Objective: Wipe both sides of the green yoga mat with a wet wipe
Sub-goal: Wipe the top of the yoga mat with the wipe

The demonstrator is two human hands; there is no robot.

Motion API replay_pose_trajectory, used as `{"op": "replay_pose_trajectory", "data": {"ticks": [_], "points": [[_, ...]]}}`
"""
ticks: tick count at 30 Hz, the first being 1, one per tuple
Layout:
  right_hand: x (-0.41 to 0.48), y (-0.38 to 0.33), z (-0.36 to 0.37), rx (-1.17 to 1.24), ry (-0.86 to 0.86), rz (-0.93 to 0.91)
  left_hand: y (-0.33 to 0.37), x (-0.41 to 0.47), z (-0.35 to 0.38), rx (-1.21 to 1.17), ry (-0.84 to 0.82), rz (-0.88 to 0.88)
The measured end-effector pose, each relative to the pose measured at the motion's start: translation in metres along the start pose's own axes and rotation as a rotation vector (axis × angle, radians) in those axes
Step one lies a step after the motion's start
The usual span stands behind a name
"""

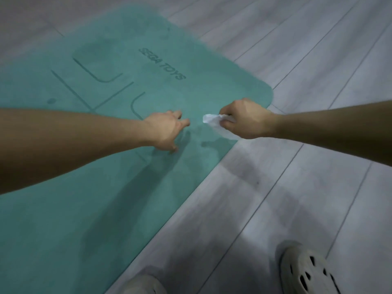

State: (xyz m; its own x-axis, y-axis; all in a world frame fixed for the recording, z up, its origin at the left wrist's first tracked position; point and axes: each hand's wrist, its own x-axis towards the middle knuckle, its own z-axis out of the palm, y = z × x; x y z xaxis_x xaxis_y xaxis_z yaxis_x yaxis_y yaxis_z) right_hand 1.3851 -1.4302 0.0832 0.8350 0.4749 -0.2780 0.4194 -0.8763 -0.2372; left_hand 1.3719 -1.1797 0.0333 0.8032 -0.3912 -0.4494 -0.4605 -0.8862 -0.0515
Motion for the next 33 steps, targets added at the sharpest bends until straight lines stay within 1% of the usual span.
{"op": "replay_pose_trajectory", "data": {"ticks": [3,6,8,11,14,17,19,22,24,25,27,29,30,31,33], "points": [[0.005,0.0,-0.012,-0.025,0.004,-0.002,0.007,0.016,0.0,-0.02,-0.013,0.004],[0.022,-0.006,-0.023,-0.065,0.047,-0.001,0.009,0.022,0.012,0.044,-0.102,0.041],[0.032,-0.012,-0.029,-0.103,0.034,0.006,0.009,0.025,0.017,0.057,-0.102,0.058],[0.031,-0.024,-0.038,-0.137,-0.053,-0.011,0.01,0.024,0.016,0.081,-0.071,0.075],[0.015,-0.028,-0.045,-0.147,-0.184,-0.071,0.011,0.02,0.017,0.069,-0.056,0.078],[0.01,-0.012,-0.034,-0.196,-0.329,-0.12,0.01,0.021,0.016,0.064,-0.064,0.084],[0.019,0.006,-0.028,-0.209,-0.358,-0.096,0.008,0.024,0.014,0.063,-0.073,0.081],[0.05,0.033,-0.031,-0.216,-0.31,-0.082,0.004,0.027,0.01,0.072,-0.104,0.089],[0.071,0.048,-0.039,-0.176,-0.247,-0.102,0.002,0.028,0.004,0.056,-0.112,0.093],[0.081,0.055,-0.042,-0.132,-0.196,-0.119,0.002,0.029,0.0,0.051,-0.114,0.09],[0.103,0.068,-0.038,-0.037,-0.03,-0.205,0.0,0.033,-0.009,-0.007,-0.125,0.069],[0.121,0.081,-0.013,0.018,0.148,-0.294,-0.003,0.036,-0.018,-0.094,-0.114,0.007],[0.126,0.09,0.008,0.035,0.175,-0.313,-0.004,0.037,-0.021,-0.108,-0.1,-0.037],[0.127,0.099,0.03,0.031,0.145,-0.331,-0.004,0.037,-0.024,-0.104,-0.08,-0.078],[0.121,0.117,0.074,-0.082,-0.007,-0.401,-0.005,0.039,-0.027,-0.112,-0.038,-0.143]]}}
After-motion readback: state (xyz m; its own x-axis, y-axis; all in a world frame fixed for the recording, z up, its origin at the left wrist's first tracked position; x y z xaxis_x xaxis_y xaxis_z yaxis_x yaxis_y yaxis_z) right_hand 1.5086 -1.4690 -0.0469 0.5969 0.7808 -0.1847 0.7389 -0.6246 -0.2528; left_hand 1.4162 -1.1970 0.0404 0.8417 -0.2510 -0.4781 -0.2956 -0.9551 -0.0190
